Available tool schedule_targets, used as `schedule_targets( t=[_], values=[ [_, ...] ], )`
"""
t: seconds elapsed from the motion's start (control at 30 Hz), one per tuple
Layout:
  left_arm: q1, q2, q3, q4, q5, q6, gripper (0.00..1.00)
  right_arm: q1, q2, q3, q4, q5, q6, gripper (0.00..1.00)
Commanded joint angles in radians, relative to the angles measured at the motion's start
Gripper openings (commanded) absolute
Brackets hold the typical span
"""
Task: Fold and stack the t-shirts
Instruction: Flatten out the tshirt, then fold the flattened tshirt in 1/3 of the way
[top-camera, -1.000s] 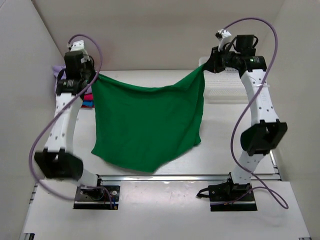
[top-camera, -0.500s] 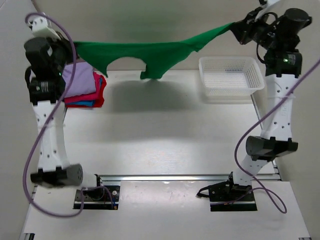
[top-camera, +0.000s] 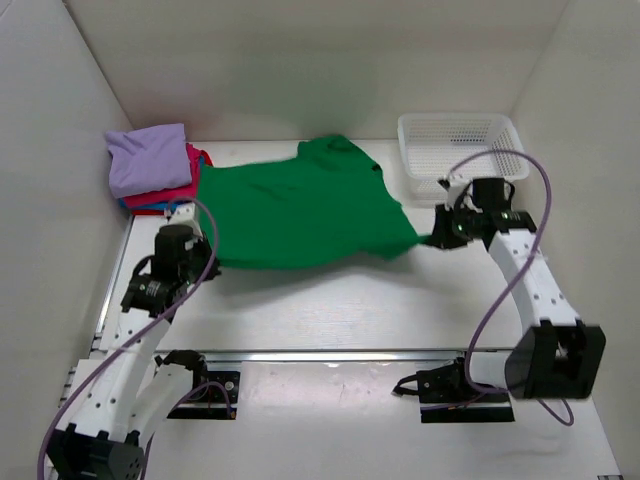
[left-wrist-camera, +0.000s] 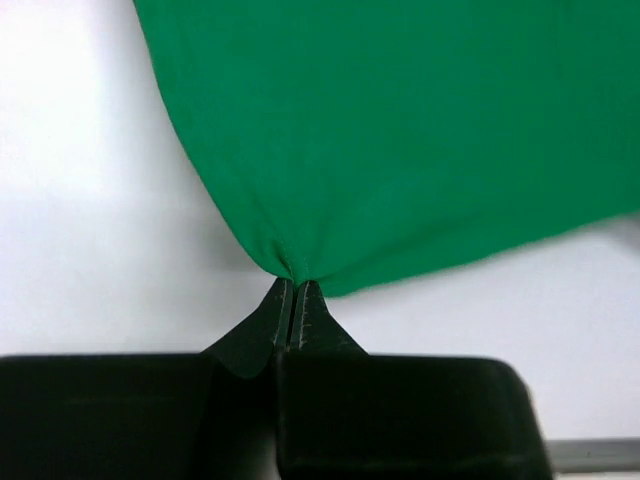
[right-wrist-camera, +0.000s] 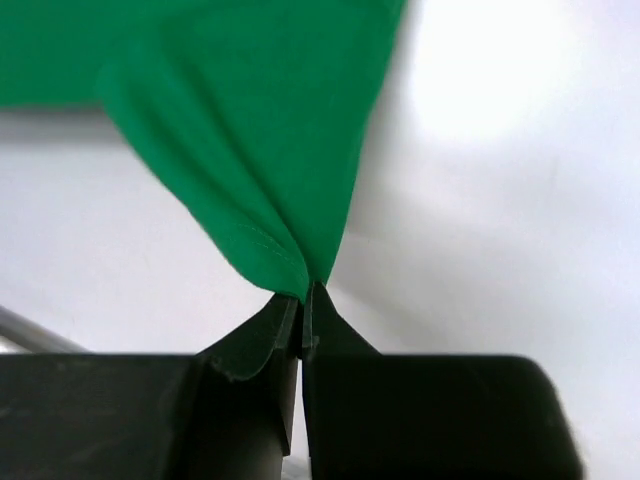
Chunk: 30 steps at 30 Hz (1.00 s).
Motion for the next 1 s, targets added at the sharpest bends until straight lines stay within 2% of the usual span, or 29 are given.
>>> schedule_targets(
  t=[0.0, 0.07, 0.17, 0.23, 0.3, 0.37, 0.43, 0.47, 0.63, 0.87, 0.97],
  values=[
    [-0.061, -0.095, -0.105, -0.121, -0.068, -0.098, 0.0, -0.034, -0.202, -0.118, -0.054, 0.052, 0.042, 0.0],
    [-0.066, -0.135, -0.159, -0.16, -0.044, -0.159, 0.0, -0.021, -0.254, -0.19, -0.088, 0.077, 0.053, 0.0],
    [-0.138, -0.187, -0.142, -0.22, -0.083, -0.274, 0.0, 0.022, -0.287, -0.255, -0.125, 0.074, 0.091, 0.0],
    [-0.068, -0.198, -0.129, -0.308, -0.024, -0.296, 0.0, 0.034, -0.279, -0.278, -0.143, 0.071, 0.1, 0.0],
    [-0.052, -0.228, -0.189, -0.359, 0.067, -0.316, 0.0, 0.069, -0.276, -0.266, -0.149, 0.08, 0.123, 0.0],
    [-0.063, -0.276, -0.237, -0.37, 0.103, -0.328, 0.0, 0.046, -0.25, -0.258, -0.158, 0.048, 0.116, 0.0],
    [-0.08, -0.302, -0.214, -0.379, 0.075, -0.409, 0.0, 0.025, -0.216, -0.258, -0.154, 0.023, 0.096, 0.0],
    [-0.072, -0.308, -0.216, -0.363, 0.049, -0.406, 0.0, 0.022, -0.195, -0.254, -0.155, 0.028, 0.091, 0.0],
    [0.021, -0.244, -0.276, -0.283, 0.127, -0.371, 0.0, 0.022, -0.105, -0.212, -0.165, -0.012, 0.06, 0.0],
    [-0.017, -0.085, -0.257, -0.12, 0.029, -0.379, 0.0, 0.019, -0.051, -0.171, -0.195, -0.038, 0.039, 0.0],
    [0.003, -0.043, -0.271, -0.071, 0.015, -0.368, 0.0, 0.013, -0.019, -0.156, -0.201, -0.025, 0.04, 0.0]
  ],
)
